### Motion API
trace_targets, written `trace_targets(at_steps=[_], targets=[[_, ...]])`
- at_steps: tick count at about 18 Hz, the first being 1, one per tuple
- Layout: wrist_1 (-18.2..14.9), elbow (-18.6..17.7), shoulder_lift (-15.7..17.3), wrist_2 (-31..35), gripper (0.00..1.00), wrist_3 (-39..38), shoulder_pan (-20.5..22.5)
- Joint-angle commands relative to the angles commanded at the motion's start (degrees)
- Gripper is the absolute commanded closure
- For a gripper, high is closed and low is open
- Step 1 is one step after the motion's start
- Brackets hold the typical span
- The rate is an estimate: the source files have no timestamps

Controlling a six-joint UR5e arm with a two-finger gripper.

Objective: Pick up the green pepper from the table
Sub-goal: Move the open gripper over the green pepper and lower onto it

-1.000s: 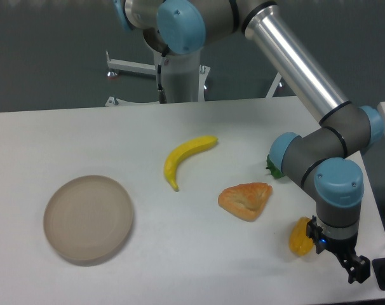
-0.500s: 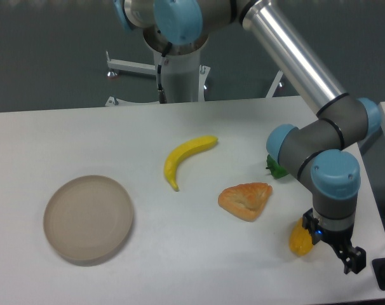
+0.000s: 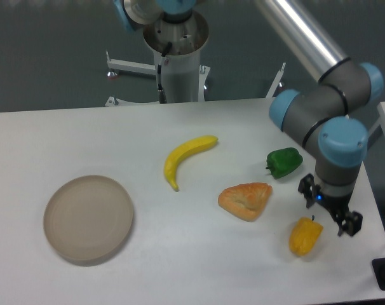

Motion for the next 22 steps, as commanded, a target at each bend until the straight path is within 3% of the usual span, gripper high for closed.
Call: trace_targets(at_steps=[10,19,22], targets=[[0.08,-13.01,7.03,-0.09,0.00,6.43,4.48],[0.61,-19.26,9.06,-1.57,0.00,6.60,5.45],[0.61,-19.61,9.06,-2.64,0.00,6.60,5.71]])
